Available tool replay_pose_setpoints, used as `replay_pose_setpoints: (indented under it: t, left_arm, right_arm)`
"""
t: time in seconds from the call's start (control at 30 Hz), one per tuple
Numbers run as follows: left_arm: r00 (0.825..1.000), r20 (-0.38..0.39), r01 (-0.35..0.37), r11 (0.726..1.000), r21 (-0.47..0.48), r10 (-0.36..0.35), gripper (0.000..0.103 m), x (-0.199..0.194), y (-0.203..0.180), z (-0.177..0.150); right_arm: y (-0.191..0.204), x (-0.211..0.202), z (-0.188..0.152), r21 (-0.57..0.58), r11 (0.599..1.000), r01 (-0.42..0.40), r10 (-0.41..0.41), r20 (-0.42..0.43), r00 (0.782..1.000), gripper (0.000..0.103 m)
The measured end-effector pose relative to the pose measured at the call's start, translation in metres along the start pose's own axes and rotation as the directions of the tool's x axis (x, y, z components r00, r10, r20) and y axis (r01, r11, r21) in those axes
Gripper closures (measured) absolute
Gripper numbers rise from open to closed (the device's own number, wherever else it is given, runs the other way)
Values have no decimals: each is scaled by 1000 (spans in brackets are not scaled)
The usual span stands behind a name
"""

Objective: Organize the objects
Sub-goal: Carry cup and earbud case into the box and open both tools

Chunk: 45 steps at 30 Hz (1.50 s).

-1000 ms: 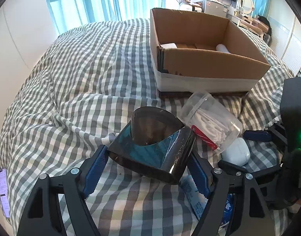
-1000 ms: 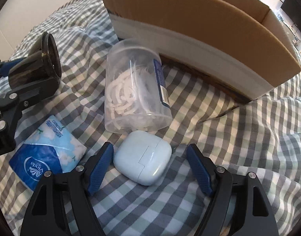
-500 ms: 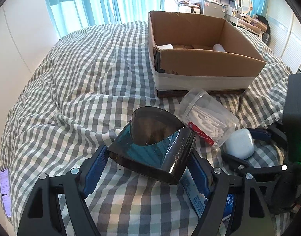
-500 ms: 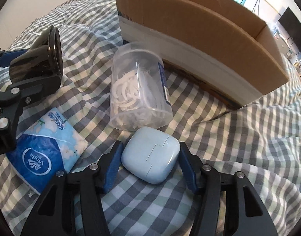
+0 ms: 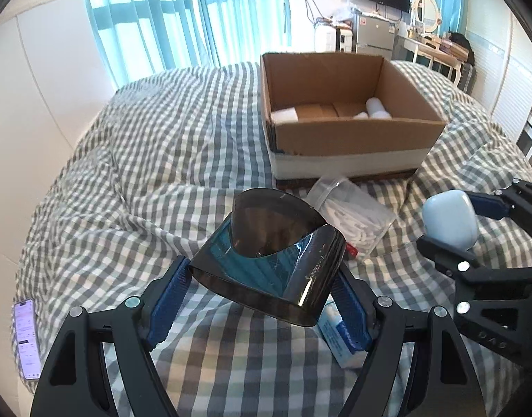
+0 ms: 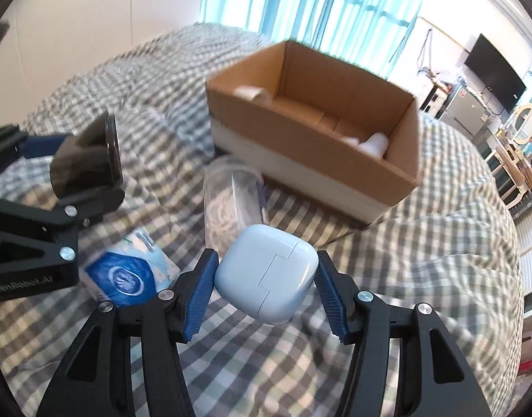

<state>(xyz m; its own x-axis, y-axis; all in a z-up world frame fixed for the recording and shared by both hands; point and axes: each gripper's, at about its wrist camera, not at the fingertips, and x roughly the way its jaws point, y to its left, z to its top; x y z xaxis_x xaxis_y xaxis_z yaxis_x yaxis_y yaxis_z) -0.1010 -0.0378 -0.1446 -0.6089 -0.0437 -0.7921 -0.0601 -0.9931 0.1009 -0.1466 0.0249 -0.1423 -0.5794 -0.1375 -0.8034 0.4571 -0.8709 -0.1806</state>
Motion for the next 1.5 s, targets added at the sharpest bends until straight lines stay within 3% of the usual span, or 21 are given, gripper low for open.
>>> replay_pose_setpoints:
  t: [0.1,0.3,0.53,0.8,0.97,1.2,1.5]
  left_arm:
    - [999,38,-7,1000,5,7,23,-16,-2,7]
    - [991,129,-20,1000,18,17,23,-46,-9,29]
    - [976,219,-33,998,51,21,23,-66,-17,68]
    - [959,282,-37,997,74,15,23,-64,-24,124]
    - [954,300,-41,995,91,12,23,-47,-31,158]
    - [968,251,-18,995,98,-7,23,7,-36,201]
    - [980,199,-25,992,125,0,23,81,-47,226]
  right_arm:
    - [0,-19,-9,7,1000,9,-9,46,999,47]
    - [-6,-60,6,21,999,41,-43,136,990,47]
    - [-36,-88,41,63,996,65,-77,211,974,47]
    - [-71,-93,86,111,991,75,-102,263,959,47]
    - [-95,-78,116,144,987,69,-106,273,956,47]
    - [-128,-35,159,168,983,79,-120,254,960,47]
    - [-165,52,185,220,974,61,-102,179,979,47]
